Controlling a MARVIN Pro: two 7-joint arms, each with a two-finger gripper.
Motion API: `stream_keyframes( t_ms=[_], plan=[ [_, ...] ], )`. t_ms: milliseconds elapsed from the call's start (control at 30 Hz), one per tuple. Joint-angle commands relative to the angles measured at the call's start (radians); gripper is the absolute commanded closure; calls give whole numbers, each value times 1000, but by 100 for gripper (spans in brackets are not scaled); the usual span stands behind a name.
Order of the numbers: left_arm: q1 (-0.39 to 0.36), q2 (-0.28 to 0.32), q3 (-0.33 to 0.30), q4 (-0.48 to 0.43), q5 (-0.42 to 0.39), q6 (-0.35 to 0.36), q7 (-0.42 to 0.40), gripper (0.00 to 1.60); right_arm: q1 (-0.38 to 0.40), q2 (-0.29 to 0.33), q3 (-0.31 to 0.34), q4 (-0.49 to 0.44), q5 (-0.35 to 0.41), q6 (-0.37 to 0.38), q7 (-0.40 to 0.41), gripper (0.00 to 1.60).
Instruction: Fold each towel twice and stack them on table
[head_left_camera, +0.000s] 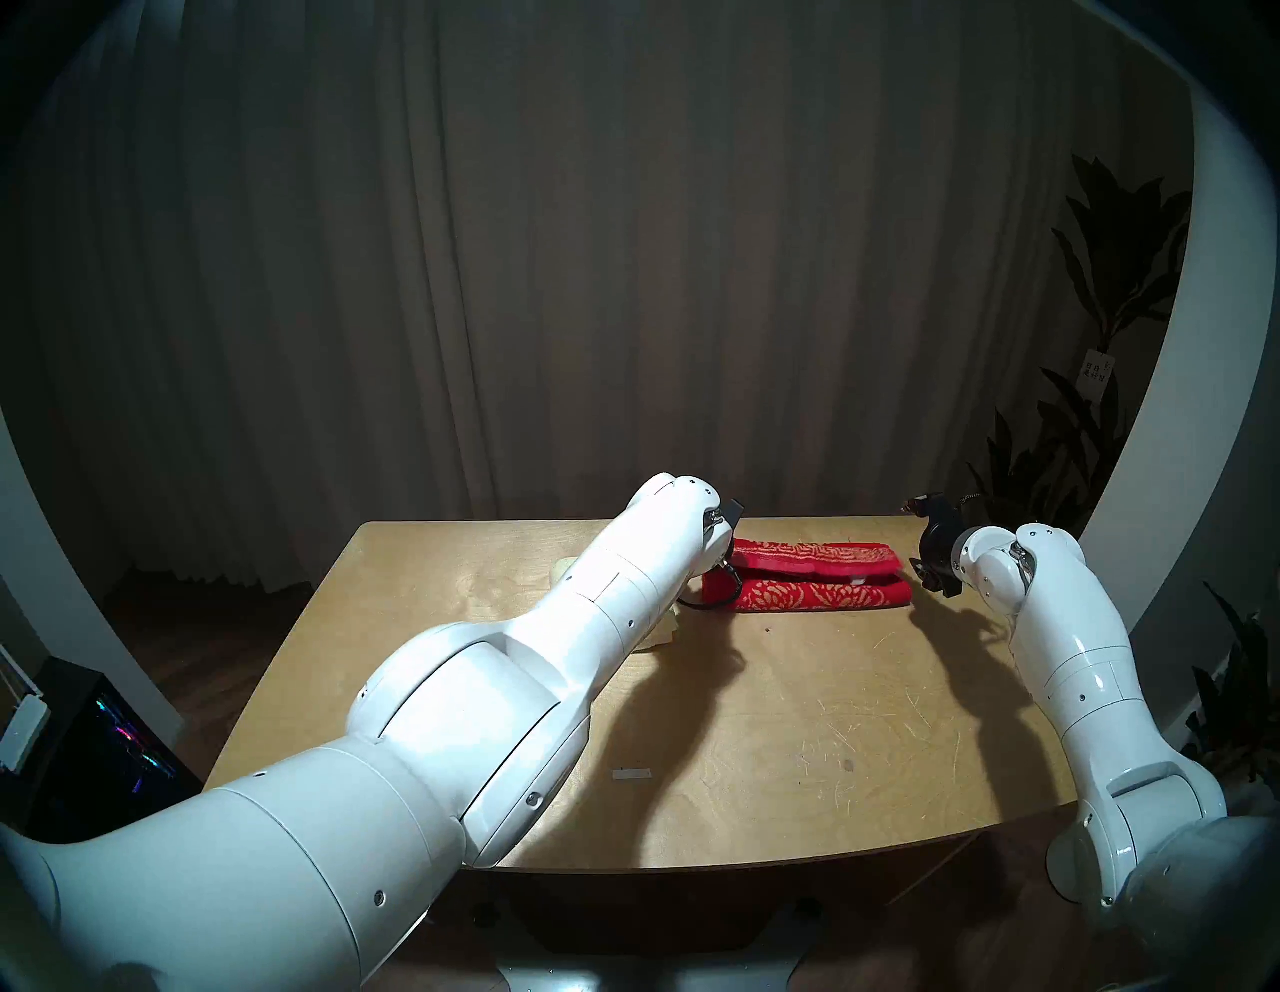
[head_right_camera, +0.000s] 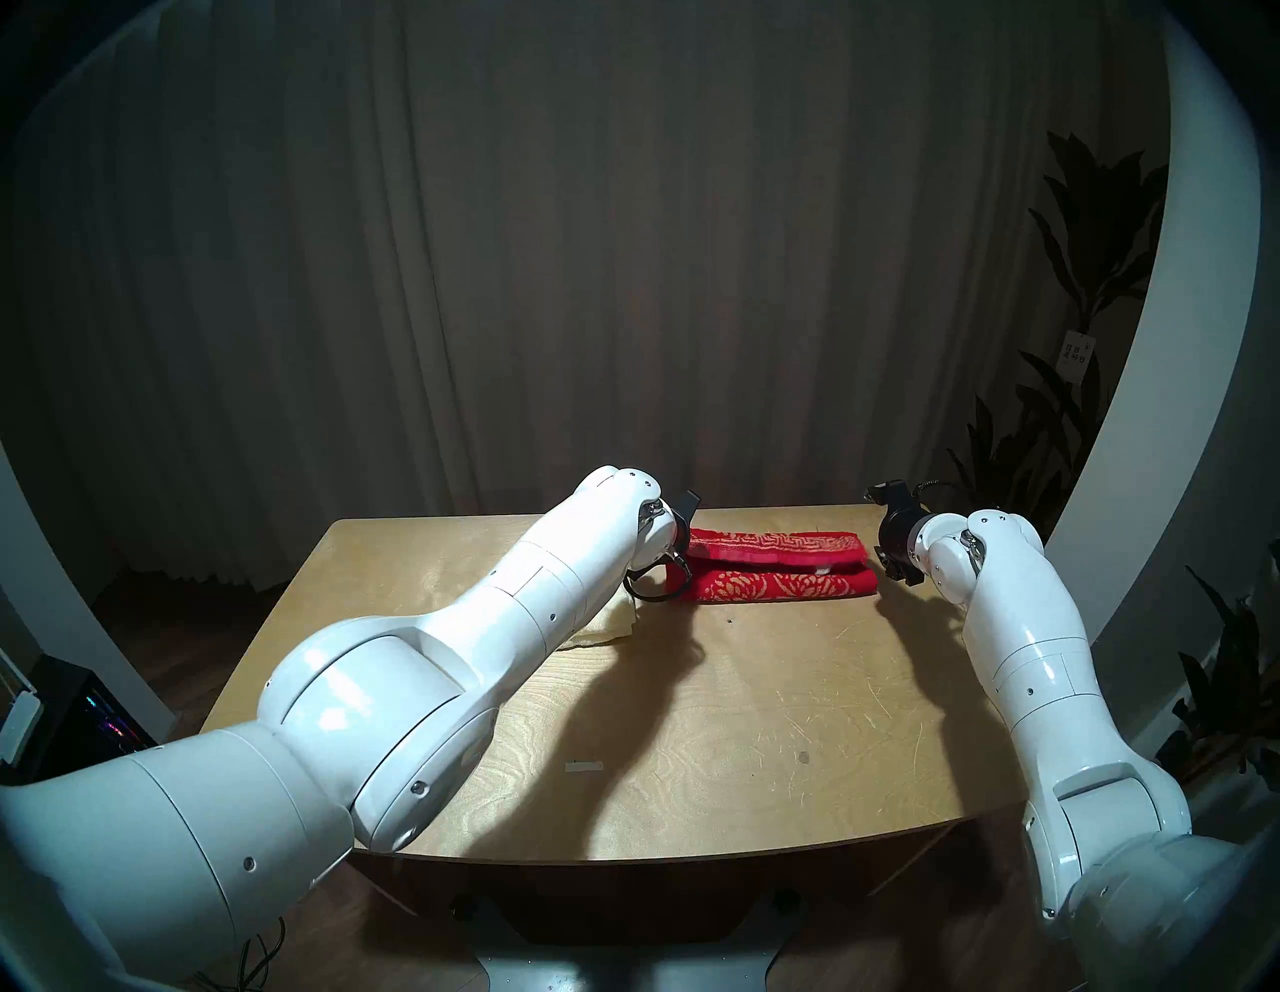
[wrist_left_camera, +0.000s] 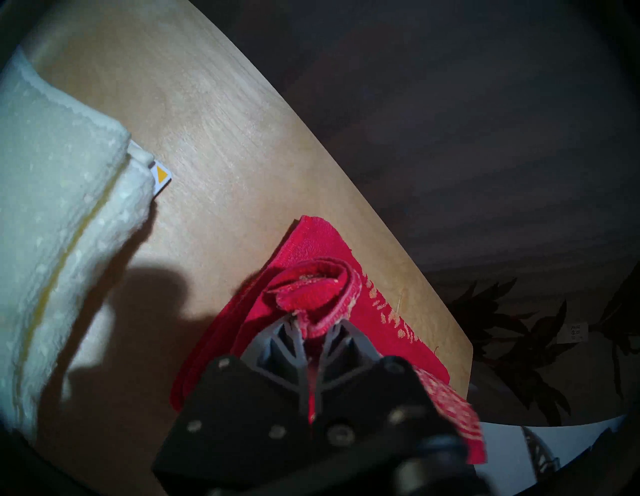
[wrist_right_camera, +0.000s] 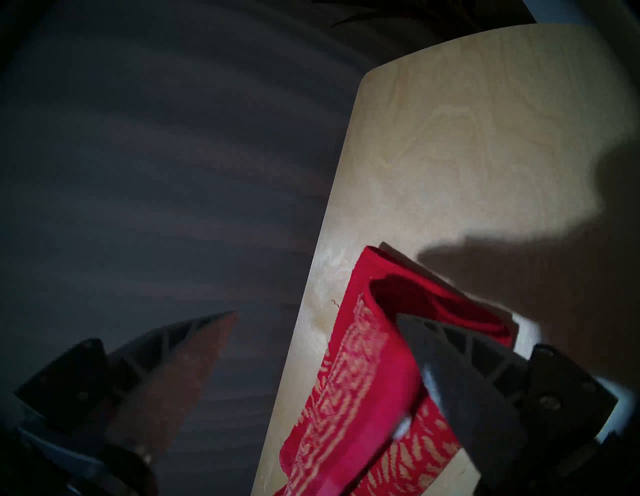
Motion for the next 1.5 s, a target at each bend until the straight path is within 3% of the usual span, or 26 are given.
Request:
stream_keyframes(
  t_ms=[0, 67, 133, 200, 267, 300, 333, 367, 500, 600, 667, 1033, 1100, 1200, 1367, 1467],
  plan=[
    [-78, -22, -2, 28, 9, -13, -38, 160, 39, 0, 5, -8, -3, -1, 26, 24],
    [-85, -27, -4, 41, 10, -15, -46, 160, 41, -2, 4, -5, -5, -1, 29, 38],
    [-92, -33, -6, 54, 11, -16, -51, 160, 42, -4, 6, -3, -3, -2, 32, 32],
    [-100, -41, -9, 67, 11, -17, -55, 160, 43, -5, 6, -2, -4, -1, 34, 50],
    [-109, -50, -12, 83, 9, -20, -56, 160, 42, -4, 7, -3, -2, 2, 37, 48],
    [-114, -55, -15, 91, 8, -24, -52, 160, 41, -4, 7, -4, -2, 3, 36, 28],
    [-118, -60, -18, 100, 6, -27, -51, 160, 39, -5, 6, -6, -2, 4, 35, 26],
    [-125, -68, -27, 113, -1, -35, -46, 160, 35, -5, 4, -6, -2, 5, 32, 31],
    [-149, -90, -45, 164, -4, -64, -38, 160, 18, -11, 7, -10, 5, 5, 30, 24],
    [-164, -98, -51, 189, -4, -78, -43, 145, 9, -13, 9, -14, 14, 6, 28, 19],
    [-177, -101, -55, 198, -5, -86, -45, 152, 4, -12, 10, -14, 17, 6, 29, 26],
    [-221, -118, -64, 241, -9, -107, -73, 127, -18, 9, 37, -25, 29, 5, 41, 15],
    [-222, -120, -64, 252, -8, -111, -82, 117, -23, 13, 41, -29, 31, 5, 42, 18],
    [-222, -123, -67, 272, -9, -116, -96, 90, -28, 17, 46, -35, 32, 5, 42, 14],
    [-223, -123, -71, 297, -8, -124, -116, 14, -37, 20, 49, -34, 33, 4, 43, 18],
    [-227, -124, -72, 306, -7, -128, -123, 0, -41, 20, 49, -35, 34, 4, 43, 21]
  ],
)
